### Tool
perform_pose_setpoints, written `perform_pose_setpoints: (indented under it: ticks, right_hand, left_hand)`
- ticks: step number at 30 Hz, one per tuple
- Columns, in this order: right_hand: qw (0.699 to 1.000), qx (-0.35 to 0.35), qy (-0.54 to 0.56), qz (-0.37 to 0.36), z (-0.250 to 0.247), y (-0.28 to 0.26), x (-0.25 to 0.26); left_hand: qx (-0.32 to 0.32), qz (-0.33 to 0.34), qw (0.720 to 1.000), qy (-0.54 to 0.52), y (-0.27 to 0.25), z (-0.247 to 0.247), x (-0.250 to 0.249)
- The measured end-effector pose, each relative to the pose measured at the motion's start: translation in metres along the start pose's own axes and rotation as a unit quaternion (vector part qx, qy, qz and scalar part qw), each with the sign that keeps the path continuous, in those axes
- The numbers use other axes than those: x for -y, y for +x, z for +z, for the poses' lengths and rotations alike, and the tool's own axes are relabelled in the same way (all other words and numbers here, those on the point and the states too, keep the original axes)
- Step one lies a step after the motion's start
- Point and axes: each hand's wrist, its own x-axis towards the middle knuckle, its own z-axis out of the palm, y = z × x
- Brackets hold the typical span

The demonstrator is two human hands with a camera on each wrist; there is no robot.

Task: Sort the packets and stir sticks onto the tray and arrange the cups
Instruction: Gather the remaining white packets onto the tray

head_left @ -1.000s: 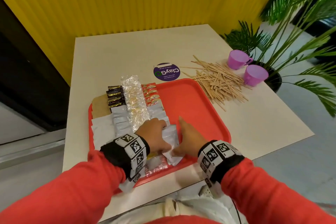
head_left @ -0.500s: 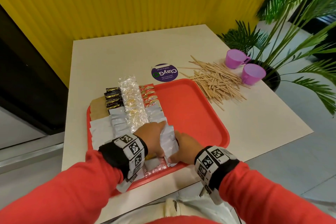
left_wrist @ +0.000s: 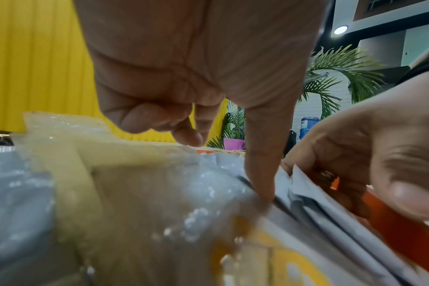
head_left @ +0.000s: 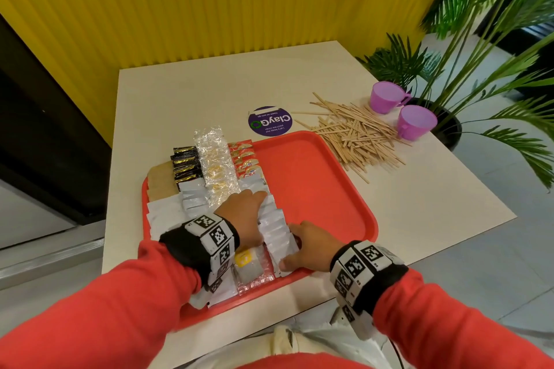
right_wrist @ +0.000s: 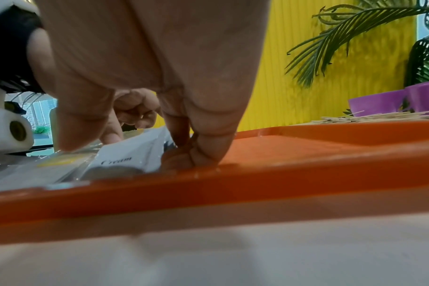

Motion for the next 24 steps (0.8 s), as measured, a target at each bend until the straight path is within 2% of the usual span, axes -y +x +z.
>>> perform_pose_setpoints:
  ticks: [3,5,7,9,12,14,18,21,24]
  right_hand:
    - [0.999,-0.039,0.028,0.012,-0.001,0.0,0.0]
    - [0.992,-0.055,0.108,0.028,-0.002,0.001,-0.003]
    - [0.965,-0.052,0.254,0.028,-0.003,-0.001,-0.003]
    - [0.921,-0.033,0.387,0.036,-0.003,-0.002,-0.004]
    - [0.886,-0.032,0.46,0.042,0.008,0.003,-0.004]
    - [0.872,-0.008,0.489,0.039,0.014,0.003,-0.002]
    - [0.858,-0.012,0.511,0.048,0.01,-0.001,0.001]
    - [0.856,0.0,0.515,0.042,0.01,-0.003,-0.001]
    - [0.868,0.003,0.497,0.018,0.016,0.002,-0.004]
  left_hand:
    - [-0.024,0.0,0.999,-0.039,-0.001,-0.004,0.001]
    - [-0.041,-0.013,0.995,-0.089,-0.004,-0.008,0.002]
    - [-0.039,-0.037,0.989,-0.139,-0.006,-0.007,0.004]
    - [-0.01,-0.072,0.975,-0.208,-0.005,-0.001,0.006]
    - [0.04,-0.103,0.944,-0.31,-0.003,0.002,0.0]
    - [0.044,-0.107,0.941,-0.317,0.0,0.004,-0.004]
    - [0.005,-0.11,0.945,-0.309,0.001,0.003,-0.002]
    - [-0.012,-0.094,0.963,-0.251,-0.003,-0.001,0.006]
    - [0.003,-0.077,0.984,-0.159,-0.009,0.0,0.013]
